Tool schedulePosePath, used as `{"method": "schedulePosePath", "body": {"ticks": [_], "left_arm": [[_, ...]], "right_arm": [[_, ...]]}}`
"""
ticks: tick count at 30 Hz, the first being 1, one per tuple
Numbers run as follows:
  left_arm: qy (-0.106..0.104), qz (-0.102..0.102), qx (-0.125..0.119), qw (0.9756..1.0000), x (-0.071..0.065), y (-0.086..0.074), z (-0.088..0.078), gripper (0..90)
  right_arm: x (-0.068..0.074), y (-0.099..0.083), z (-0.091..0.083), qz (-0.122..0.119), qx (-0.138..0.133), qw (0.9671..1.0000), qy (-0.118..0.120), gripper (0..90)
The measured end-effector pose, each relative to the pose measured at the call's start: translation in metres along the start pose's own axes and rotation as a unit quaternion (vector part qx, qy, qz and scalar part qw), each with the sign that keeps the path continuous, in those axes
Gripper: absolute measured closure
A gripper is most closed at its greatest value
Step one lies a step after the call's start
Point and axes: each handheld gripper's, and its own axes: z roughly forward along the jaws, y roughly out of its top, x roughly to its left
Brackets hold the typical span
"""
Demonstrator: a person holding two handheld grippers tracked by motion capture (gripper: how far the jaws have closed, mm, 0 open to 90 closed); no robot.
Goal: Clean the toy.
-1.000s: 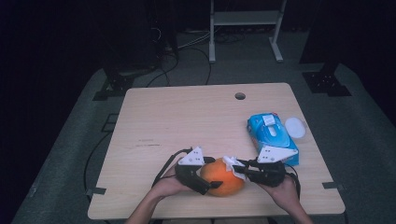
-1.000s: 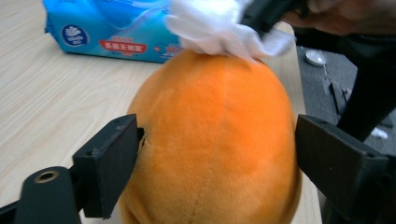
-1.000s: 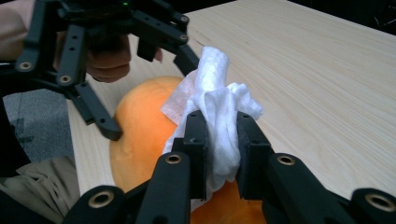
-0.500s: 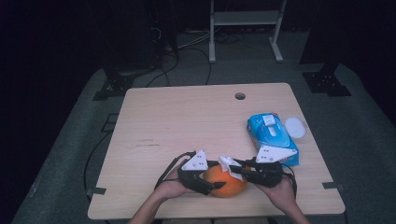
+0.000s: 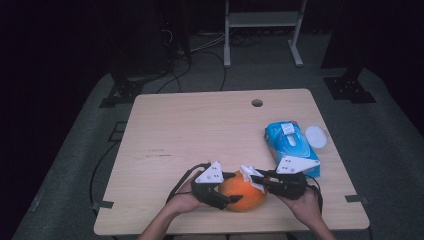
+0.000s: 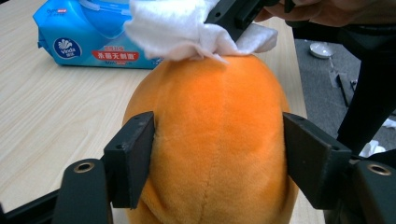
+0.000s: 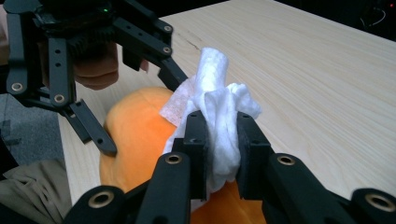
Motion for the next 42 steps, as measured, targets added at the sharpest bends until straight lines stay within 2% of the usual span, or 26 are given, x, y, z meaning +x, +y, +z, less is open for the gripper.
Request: {"method": "schedulePosePath", "body": {"ticks": [5,7,9,12,16,20,23,26,29,32,38,42], "left_arm": [[0.001,0.012,0.003,0.9999,-0.003,0.001,0.001,29.0],[0.000,0.013,0.004,0.9999,-0.003,0.000,0.000,29.9],[-0.002,0.012,0.003,0.9999,-0.002,-0.001,-0.001,30.5],[-0.003,0.012,0.004,0.9999,0.001,-0.002,-0.003,30.6],[-0.005,-0.002,0.001,1.0000,0.006,-0.007,-0.006,30.6],[-0.009,-0.013,-0.001,0.9999,0.010,-0.011,-0.008,30.2],[-0.009,-0.018,-0.002,0.9998,0.013,-0.013,-0.010,30.0],[-0.009,-0.028,-0.005,0.9995,0.015,-0.015,-0.010,29.7],[-0.008,-0.029,-0.004,0.9995,0.016,-0.015,-0.011,29.2],[-0.007,-0.035,-0.005,0.9993,0.018,-0.017,-0.012,28.8],[-0.006,-0.047,-0.007,0.9989,0.022,-0.019,-0.014,28.3],[-0.005,-0.053,-0.008,0.9985,0.023,-0.019,-0.014,27.9]], "right_arm": [[0.009,0.006,0.007,-0.006,-0.008,0.9998,0.019,76.0],[0.010,0.007,0.008,-0.011,-0.005,0.9998,0.018,76.0],[0.007,0.006,0.007,-0.007,-0.004,0.9998,0.016,76.0],[-0.001,0.003,0.003,-0.002,-0.001,1.0000,0.001,76.1],[-0.016,-0.008,-0.004,0.019,0.009,0.9996,-0.018,76.1],[-0.027,-0.018,-0.011,0.041,0.017,0.9987,-0.024,76.1],[-0.030,-0.020,-0.013,0.042,0.022,0.9985,-0.030,76.0],[-0.029,-0.019,-0.014,0.047,0.014,0.9985,-0.026,76.1],[-0.021,-0.013,-0.014,0.035,0.004,0.9993,-0.009,76.0],[-0.016,-0.011,-0.011,0.020,0.009,0.9997,-0.008,76.0],[-0.027,-0.019,-0.014,0.040,0.017,0.9989,-0.016,76.1],[-0.026,-0.019,-0.015,0.044,0.015,0.9989,-0.010,76.1]]}}
